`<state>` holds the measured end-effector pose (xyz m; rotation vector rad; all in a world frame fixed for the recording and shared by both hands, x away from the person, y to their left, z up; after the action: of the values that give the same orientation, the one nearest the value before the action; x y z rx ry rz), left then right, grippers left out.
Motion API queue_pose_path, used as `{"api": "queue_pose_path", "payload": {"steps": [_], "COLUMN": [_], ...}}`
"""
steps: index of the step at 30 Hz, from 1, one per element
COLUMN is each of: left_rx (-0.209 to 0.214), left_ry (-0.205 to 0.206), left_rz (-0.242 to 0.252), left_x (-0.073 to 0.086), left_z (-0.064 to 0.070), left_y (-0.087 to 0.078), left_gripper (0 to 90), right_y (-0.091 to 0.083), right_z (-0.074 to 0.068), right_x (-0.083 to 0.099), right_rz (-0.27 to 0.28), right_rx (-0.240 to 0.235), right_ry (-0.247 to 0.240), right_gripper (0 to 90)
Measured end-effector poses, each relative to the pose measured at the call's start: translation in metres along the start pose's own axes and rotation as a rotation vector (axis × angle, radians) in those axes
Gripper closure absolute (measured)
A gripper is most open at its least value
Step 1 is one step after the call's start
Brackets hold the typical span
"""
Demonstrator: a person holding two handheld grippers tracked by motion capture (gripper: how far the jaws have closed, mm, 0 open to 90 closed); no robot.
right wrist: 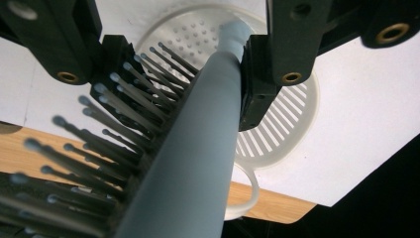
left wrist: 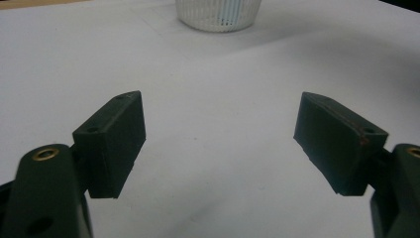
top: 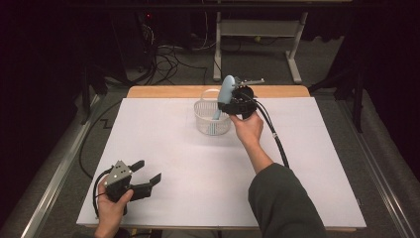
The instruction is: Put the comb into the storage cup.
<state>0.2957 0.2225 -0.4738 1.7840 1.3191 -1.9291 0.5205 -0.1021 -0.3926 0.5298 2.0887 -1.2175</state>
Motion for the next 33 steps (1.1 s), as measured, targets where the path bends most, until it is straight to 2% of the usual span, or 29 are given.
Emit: {"api": "queue_pose_path", "payload": {"steps": [18, 33], "left_rx": [-0.005, -0.003], "left_ry": [-0.006, -0.007], "left_rz": [0.001, 0.0], "left_x": [0.0, 0.001], "left_z": [-0.001, -0.001], "left_y": [0.0, 0.0], "left_gripper": [21.0, 21.0], "right_y": [-0.004, -0.002], "right_z": [0.021, 0.022], "right_x": [0.003, 0.005], "right_rz": [-0.025, -0.035], "right_rx": [-0.003, 0.021], "right_ry": [0.064, 0.055], "right_gripper": [46.3, 44.2]}}
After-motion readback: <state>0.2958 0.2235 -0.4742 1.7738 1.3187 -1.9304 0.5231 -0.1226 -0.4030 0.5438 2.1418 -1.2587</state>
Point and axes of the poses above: each handheld gripper's, and its own axes: y roughly forward along the jaws, x roughly out of its underside, z roughly to its right, the point moved 3 cm from there along y, roughly forward along the jaws, and after that the axes turned 15 degrees about y, right-handed, at the moved point
